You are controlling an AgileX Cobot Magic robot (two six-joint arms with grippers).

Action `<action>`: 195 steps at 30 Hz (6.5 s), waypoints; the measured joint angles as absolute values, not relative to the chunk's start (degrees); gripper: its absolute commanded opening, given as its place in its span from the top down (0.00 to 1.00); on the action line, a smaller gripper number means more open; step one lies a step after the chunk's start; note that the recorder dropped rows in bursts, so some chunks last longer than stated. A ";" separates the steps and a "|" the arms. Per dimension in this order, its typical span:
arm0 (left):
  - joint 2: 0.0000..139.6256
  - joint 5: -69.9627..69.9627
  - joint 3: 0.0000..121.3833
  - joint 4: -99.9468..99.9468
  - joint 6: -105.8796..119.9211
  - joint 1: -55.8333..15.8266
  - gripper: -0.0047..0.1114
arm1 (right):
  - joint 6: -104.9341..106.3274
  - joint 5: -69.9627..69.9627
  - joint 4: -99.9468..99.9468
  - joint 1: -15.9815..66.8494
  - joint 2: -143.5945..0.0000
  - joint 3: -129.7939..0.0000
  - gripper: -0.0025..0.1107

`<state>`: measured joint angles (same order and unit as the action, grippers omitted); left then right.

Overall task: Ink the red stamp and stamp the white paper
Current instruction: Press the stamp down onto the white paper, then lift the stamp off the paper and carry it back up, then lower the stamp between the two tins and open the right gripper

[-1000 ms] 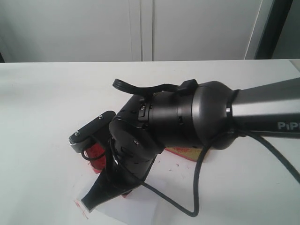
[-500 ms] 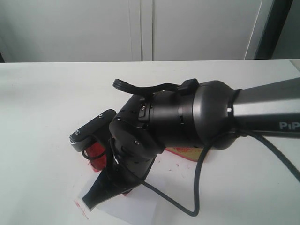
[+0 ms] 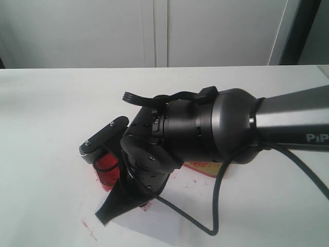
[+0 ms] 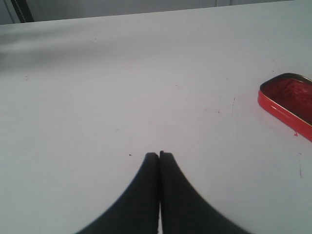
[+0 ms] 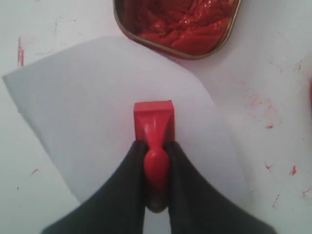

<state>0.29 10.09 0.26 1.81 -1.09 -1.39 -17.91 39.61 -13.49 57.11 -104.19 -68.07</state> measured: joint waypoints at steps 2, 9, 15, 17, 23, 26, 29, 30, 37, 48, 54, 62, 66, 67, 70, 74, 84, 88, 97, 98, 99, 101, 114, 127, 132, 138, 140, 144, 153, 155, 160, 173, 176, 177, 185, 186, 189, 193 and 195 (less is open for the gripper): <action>0.29 10.09 0.26 1.81 -1.09 -1.39 0.96 | -17.91 39.61 -13.87 57.11 -104.19 -68.07 0.98; 0.29 10.09 0.26 1.81 -1.09 -1.39 0.96 | -18.01 39.61 -14.25 57.11 -104.19 -68.07 0.98; 0.29 10.09 0.26 1.81 -1.09 -1.39 0.96 | -18.01 39.61 -14.25 57.11 -104.19 -68.07 0.98; 0.29 10.09 0.26 1.81 -1.09 -1.39 0.96 | -18.01 39.61 -14.25 57.11 -104.19 -68.07 0.98; 0.29 10.09 0.26 1.81 -1.09 -1.39 0.96 | -18.01 39.48 -14.25 57.11 -104.19 -68.07 0.98; 0.29 10.09 0.26 1.81 -1.09 -1.39 0.96 | -18.11 39.01 -13.74 57.11 -104.19 -68.07 0.98; 0.29 10.09 0.26 1.81 -1.09 -1.39 0.96 | -18.11 38.49 -12.31 56.91 -104.19 -68.07 0.98; 0.29 10.09 0.26 1.81 -1.09 -1.39 0.96 | -18.11 38.27 -11.43 56.67 -104.19 -68.07 0.98; 0.29 10.09 0.26 1.81 -1.09 -1.39 0.96 | -14.76 36.54 -4.37 54.21 -104.19 -68.07 0.98; 0.29 10.09 0.26 1.81 -1.09 -1.39 0.96 | -5.03 35.96 8.62 49.68 -104.19 -68.07 0.98; 0.29 10.09 0.26 1.81 -1.09 -1.39 0.96 | 2.94 35.60 19.05 46.87 -104.19 -68.07 0.98; 0.29 10.09 0.26 1.81 -1.09 -1.39 0.96 | 13.87 36.29 32.11 43.15 -104.19 -68.07 0.98; 0.29 10.09 0.26 1.81 -1.09 -1.39 0.96 | 19.55 38.18 38.56 40.22 -104.19 -68.07 0.98; 0.29 10.09 0.26 1.81 -1.09 -1.39 0.96 | 21.18 38.65 40.62 39.45 -104.19 -68.07 0.98; 0.29 10.09 0.26 1.81 -1.09 -1.39 0.96 | 25.27 39.17 45.58 37.17 -104.19 -68.07 0.98; 0.29 10.09 0.26 1.81 -1.09 -1.39 0.96 | 30.66 39.43 52.25 33.70 -104.19 -68.07 0.98; 0.29 10.09 0.26 1.81 -1.09 -1.39 0.96 | 35.22 37.40 60.99 28.61 -104.93 -69.33 0.98; 0.29 10.09 0.26 1.81 -1.09 -1.39 0.96 | 35.22 37.29 62.57 28.61 -107.91 -73.12 0.98; 0.29 10.09 0.26 1.81 -1.09 -1.39 0.96 | 35.22 37.29 65.24 28.32 -114.76 -79.74 0.98; 0.29 10.09 0.26 1.81 -1.09 -1.39 0.96 | 35.22 37.29 65.90 28.22 -115.42 -80.45 0.98; 0.29 10.09 0.26 1.81 -1.09 -1.39 0.96 | 35.22 37.29 66.82 27.88 -116.18 -81.10 0.98; 0.29 10.09 0.26 1.81 -1.09 -1.39 0.96 | 35.22 37.29 68.38 27.09 -117.64 -82.34 0.98; 0.29 10.09 0.26 1.81 -1.09 -1.39 0.96 | 35.22 38.02 70.35 24.24 -123.74 -84.30 0.98; 0.29 10.09 0.26 1.81 -1.09 -1.39 0.96 | 32.71 36.46 70.60 24.24 -126.54 -84.30 0.98; 0.29 10.09 0.26 1.81 -1.09 -1.39 0.96 | 29.99 36.27 70.60 24.24 -126.54 -84.30 0.93; 0.29 10.09 0.26 1.81 -1.09 -1.39 0.96 | 28.02 36.14 70.13 24.24 -126.54 -84.30 0.85; 0.29 10.09 0.26 1.81 -1.09 -1.39 0.96 | 26.85 36.03 69.33 24.24 -126.54 -84.30 0.84; 0.29 10.09 0.26 1.81 -1.09 -1.39 0.96 | 25.59 35.67 68.50 24.24 -126.54 -84.30 0.84; 0.29 10.09 0.26 1.81 -1.09 -1.39 0.96 | 25.50 35.68 67.77 24.24 -126.54 -84.30 0.84; 0.29 10.09 0.26 1.81 -1.09 -1.39 0.96 | 25.50 35.68 67.68 24.24 -126.68 -84.30 0.83; 0.29 10.09 0.26 1.81 -1.09 -1.39 0.96 | 25.23 35.68 67.53 24.24 -127.40 -84.30 0.74; 0.29 10.09 0.26 1.81 -1.09 -1.39 0.96 | 24.84 36.07 67.48 24.03 -127.77 -84.30 0.70; 0.29 10.09 0.26 1.81 -1.09 -1.39 0.96 | 24.84 36.72 67.48 23.55 -127.77 -84.30 0.70; 0.29 10.09 0.26 1.81 -1.09 -1.39 0.96 | 24.73 36.88 67.10 23.31 -127.77 -84.30 0.70; 0.29 10.09 0.26 1.81 -1.09 -1.39 0.96 | 23.99 36.75 61.40 22.99 -127.52 -84.30 0.61; 0.29 10.09 0.26 1.81 -1.09 -1.39 0.96 | 23.69 36.75 61.06 22.96 -127.28 -84.30 0.59; 0.29 10.09 0.26 1.81 -1.09 -1.39 0.96 | 22.44 36.50 59.03 22.86 -126.89 -84.30 0.59; 0.29 10.09 0.26 1.81 -1.09 -1.39 0.96 | 19.99 35.83 54.86 22.61 -126.45 -84.34 0.59; 0.29 10.09 0.26 1.81 -1.09 -1.39 0.96 | 19.21 35.26 53.31 22.37 -126.19 -84.34 0.59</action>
<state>0.29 10.09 0.26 1.81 -1.09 -1.39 19.21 35.26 53.31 22.37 -126.19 -84.34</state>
